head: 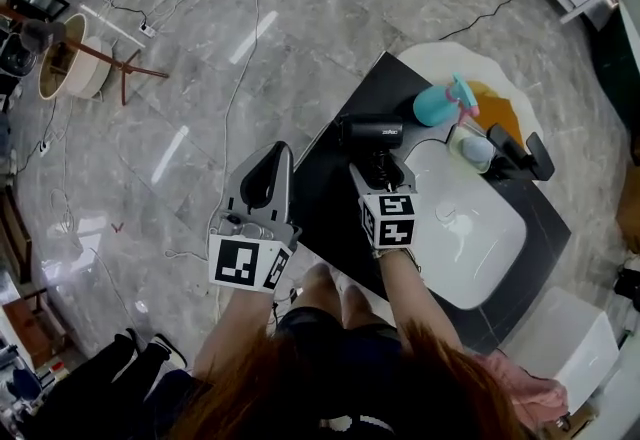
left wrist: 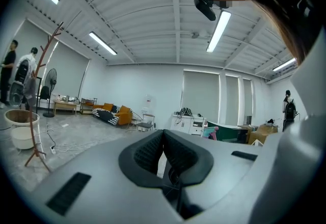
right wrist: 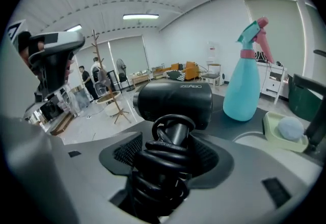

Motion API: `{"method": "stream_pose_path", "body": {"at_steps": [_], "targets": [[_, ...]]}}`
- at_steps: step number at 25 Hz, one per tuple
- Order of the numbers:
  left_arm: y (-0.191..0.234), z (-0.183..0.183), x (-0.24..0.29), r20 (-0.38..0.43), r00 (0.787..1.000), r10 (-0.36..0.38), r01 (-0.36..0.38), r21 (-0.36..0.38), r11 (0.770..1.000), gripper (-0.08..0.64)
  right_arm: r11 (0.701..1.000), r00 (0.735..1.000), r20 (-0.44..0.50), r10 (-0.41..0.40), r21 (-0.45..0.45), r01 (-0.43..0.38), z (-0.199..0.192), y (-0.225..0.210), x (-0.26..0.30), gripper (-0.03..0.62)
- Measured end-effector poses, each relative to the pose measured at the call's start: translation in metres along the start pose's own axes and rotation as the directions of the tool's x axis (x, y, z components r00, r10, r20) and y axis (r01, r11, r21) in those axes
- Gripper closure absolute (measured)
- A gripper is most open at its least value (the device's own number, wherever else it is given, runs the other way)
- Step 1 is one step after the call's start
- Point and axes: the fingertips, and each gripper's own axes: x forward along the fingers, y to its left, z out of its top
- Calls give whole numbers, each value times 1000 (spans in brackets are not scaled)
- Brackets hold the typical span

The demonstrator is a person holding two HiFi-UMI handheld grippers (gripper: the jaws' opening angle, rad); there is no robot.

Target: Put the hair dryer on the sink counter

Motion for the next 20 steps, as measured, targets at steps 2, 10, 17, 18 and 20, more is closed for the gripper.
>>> {"method": "stream_pose_path", "body": {"at_steps": [2,10,17,18,20], "targets": [[0,-3,-1,-12,1000,-4,4,1,1000,541,1000,999,-37,1,21,0,-8,1,7,295],[-8,-5,-2,-21,1000,-23,23,-5,1000,541,999,992,-127,-19,-31,16,-21,5,13,290],[-7,5,-6,-7,1000,-21,21,0,1000,541,1000,994,-111,-14,-18,12,-12,3,4,273],[-7,7,-7,-4,1000,-19,19,1,1000,541,1000,995,-99,-14,-18,13,-8,1,0,256],[-6,13,-10,2,1000,-15,15,3,1000,541,1000,998,-65,-22,-17,21,4,-3,-12,261]]}}
